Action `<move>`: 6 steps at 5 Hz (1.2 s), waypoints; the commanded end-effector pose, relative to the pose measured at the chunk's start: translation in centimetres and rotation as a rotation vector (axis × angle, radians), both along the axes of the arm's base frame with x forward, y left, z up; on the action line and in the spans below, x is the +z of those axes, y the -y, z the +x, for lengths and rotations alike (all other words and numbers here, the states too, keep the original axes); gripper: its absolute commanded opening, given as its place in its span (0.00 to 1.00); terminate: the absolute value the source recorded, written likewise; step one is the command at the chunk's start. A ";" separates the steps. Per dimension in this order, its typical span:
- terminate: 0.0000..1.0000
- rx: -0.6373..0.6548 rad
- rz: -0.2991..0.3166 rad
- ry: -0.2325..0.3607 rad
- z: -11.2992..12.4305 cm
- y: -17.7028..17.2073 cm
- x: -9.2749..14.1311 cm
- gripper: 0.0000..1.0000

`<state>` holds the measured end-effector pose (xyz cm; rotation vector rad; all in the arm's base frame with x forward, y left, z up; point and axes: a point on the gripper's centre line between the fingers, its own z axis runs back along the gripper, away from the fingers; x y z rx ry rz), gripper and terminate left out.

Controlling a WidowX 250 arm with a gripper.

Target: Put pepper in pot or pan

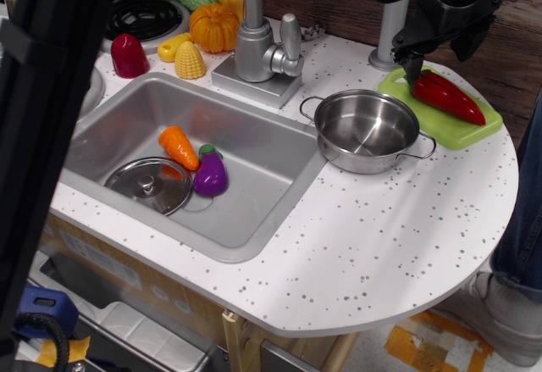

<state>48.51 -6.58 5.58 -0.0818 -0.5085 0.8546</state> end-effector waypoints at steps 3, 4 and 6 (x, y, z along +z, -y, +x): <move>0.00 0.001 -0.004 0.006 0.2 -0.1 -0.5 1.00; 0.00 0.001 -0.023 0.010 0.4 -0.2 -0.7 1.00; 0.00 0.002 -0.052 0.024 0.8 -0.3 -1.1 0.00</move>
